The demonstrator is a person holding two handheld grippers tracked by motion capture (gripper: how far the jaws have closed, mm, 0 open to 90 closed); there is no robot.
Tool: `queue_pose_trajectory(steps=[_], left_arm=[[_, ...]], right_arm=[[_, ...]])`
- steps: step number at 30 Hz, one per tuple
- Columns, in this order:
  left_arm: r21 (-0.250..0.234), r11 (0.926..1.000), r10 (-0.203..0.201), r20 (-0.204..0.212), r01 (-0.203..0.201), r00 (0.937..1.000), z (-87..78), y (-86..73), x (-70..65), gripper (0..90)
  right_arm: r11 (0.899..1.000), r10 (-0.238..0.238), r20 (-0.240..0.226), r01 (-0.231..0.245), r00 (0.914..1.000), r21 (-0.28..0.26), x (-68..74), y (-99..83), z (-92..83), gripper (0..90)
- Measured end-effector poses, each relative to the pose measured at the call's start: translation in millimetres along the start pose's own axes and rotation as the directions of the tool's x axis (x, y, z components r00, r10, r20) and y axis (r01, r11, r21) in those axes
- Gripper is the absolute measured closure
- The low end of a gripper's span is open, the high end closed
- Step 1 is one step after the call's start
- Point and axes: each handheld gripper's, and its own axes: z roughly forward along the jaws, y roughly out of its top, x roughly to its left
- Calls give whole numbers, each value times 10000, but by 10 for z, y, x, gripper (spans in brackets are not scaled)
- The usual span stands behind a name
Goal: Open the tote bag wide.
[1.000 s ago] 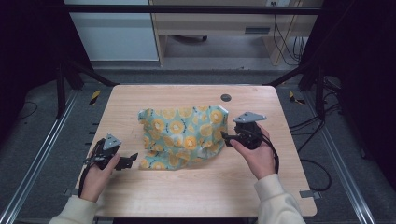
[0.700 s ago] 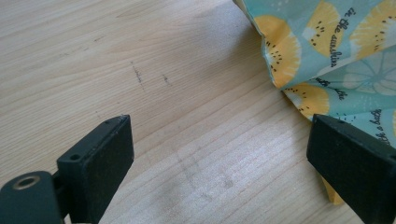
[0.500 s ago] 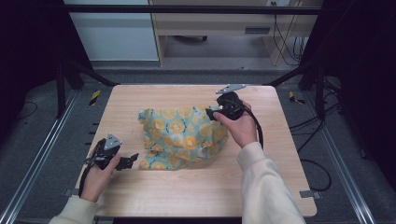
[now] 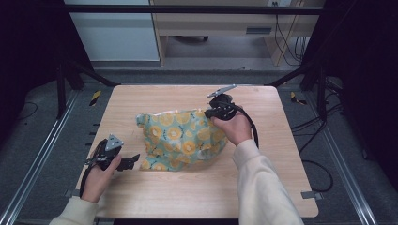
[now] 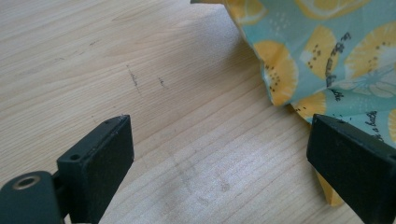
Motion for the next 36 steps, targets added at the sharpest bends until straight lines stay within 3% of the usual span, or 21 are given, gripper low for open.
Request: queue_pose_trajectory(steps=[3,7,8,10,18,26,36], left_arm=[[-9,10000,1,-12,-1,10000,-5,0,1,71],[6,10000,-10,-28,10,10000,1,-1,2,70],[3,10000,-14,-30,14,10000,2,-2,1,70],[2,10000,-9,-49,9,10000,0,-1,-2,70],[-12,10000,-65,-150,65,9999,-4,-5,14,57],[-3,10000,-48,-156,48,9999,0,-5,10,57],[-11,10000,-98,-144,97,9998,-6,-8,12,57]], right_arm=[[9997,-113,-27,113,9999,-195,66,-3,-61,894],[9938,-480,-232,454,9986,-1010,229,-28,-276,900],[9938,-480,-232,454,9986,-1010,229,-28,-276,900],[9865,-695,-330,638,9970,-1506,325,-60,-412,900],[9630,-1177,-577,998,9914,-2504,536,-199,-747,900],[9496,-1528,-825,1232,9848,-2884,690,-317,-927,900],[9518,-1848,-1097,1501,9766,-2673,841,-561,-968,900]])
